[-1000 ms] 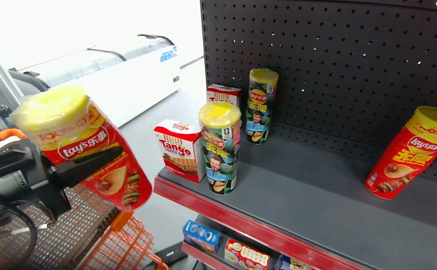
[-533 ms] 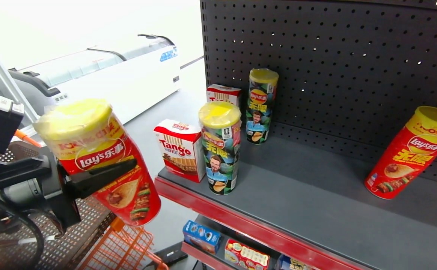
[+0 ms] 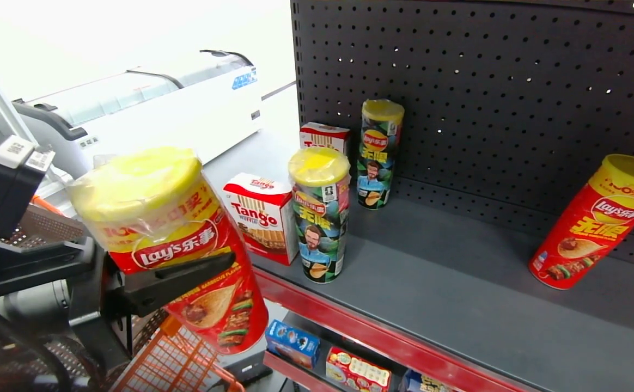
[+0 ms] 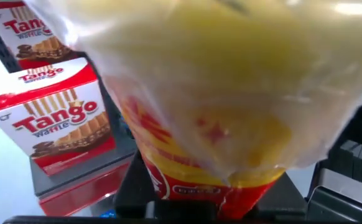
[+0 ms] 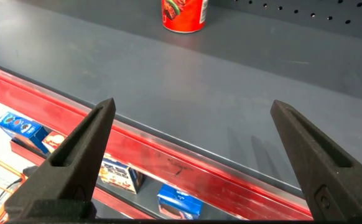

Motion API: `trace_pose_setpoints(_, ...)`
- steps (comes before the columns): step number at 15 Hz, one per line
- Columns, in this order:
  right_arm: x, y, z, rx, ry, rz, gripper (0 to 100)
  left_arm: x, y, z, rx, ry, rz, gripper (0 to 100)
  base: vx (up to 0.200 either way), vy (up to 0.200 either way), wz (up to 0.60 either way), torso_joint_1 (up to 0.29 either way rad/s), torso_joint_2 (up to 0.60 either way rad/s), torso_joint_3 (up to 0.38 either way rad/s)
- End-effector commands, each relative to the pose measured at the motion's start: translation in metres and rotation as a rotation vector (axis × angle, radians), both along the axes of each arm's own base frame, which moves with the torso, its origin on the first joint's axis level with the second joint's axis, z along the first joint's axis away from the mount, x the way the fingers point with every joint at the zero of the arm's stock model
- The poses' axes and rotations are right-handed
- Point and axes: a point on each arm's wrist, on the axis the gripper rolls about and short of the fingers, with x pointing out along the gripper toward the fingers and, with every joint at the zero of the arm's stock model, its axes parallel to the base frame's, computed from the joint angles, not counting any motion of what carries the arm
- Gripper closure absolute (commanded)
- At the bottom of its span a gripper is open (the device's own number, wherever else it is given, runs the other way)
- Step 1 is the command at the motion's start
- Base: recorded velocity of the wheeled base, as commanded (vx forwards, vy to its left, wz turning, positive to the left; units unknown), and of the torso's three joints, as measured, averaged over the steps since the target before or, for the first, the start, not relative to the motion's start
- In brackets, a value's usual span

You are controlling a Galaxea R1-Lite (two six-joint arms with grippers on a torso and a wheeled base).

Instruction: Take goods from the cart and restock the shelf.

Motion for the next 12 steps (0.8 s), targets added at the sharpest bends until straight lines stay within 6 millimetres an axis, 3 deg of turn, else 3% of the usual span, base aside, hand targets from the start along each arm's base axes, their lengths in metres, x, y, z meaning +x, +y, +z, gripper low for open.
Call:
trace_pose_setpoints(1,0.0001,0.0000,0.0001,0.000,0.001,0.000,0,-0.0001,-0.0030,-0.0010,0.003,0.004,-0.016,100,0.000,0.000,-0.60,0.002,0.00,0.002)
trace_pose_setpoints(10,0.0001,0.0000,0.0001,-0.001,0.001,0.000,0,0.0020,-0.0034,-0.0029,0.006,0.014,-0.012,100,0.000,0.000,-0.60,-0.001,0.00,0.004)
trace_pose_setpoints(12,0.0001,0.0000,0.0001,0.000,0.001,0.000,0,0.0027,-0.0028,-0.0030,0.006,0.014,-0.007,100,0.000,0.000,0.00,0.000,0.00,0.000)
